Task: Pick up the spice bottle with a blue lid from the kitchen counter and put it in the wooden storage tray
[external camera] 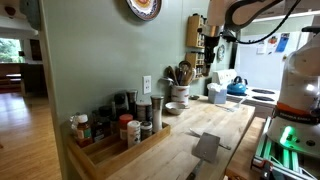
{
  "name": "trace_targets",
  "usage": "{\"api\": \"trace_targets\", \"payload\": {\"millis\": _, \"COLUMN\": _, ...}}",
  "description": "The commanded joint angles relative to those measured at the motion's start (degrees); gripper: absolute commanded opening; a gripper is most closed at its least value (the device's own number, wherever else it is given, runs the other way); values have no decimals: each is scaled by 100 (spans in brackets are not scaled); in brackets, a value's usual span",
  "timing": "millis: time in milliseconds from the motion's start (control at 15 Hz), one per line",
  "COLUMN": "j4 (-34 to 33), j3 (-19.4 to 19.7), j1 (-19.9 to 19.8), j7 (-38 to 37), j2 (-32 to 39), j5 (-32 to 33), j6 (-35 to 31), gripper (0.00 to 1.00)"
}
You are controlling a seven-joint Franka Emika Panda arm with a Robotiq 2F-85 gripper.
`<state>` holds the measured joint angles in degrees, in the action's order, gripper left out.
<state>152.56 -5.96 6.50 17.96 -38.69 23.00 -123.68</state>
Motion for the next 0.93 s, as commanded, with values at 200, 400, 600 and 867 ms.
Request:
{"api": "trace_targets", "payload": {"millis": 200, "j4": -802, "j3": 462, "j1": 965, "j7": 1680, "j2": 124, "j5": -397, "j6": -68, "gripper": 29}}
{"api": "trace_targets", "payload": {"millis": 400, "j4": -1256, "j3": 737, "j1": 1336, "j7": 2468, "j2": 453, "j5": -1042, "j6": -94, "gripper": 29}}
{"api": "trace_targets", "payload": {"millis": 600, "j4": -1211, "j3": 571, "j1": 1182, "j7": 2589, "j2": 360, "j5": -1263, "j6": -47, "gripper": 54}}
{"api": "trace_targets", "payload": {"millis": 867, "j4": -1463, "j3": 612, "j1": 1305, "j7": 2894, "j2": 681, "j5": -1549, "j6": -48, "gripper": 54}}
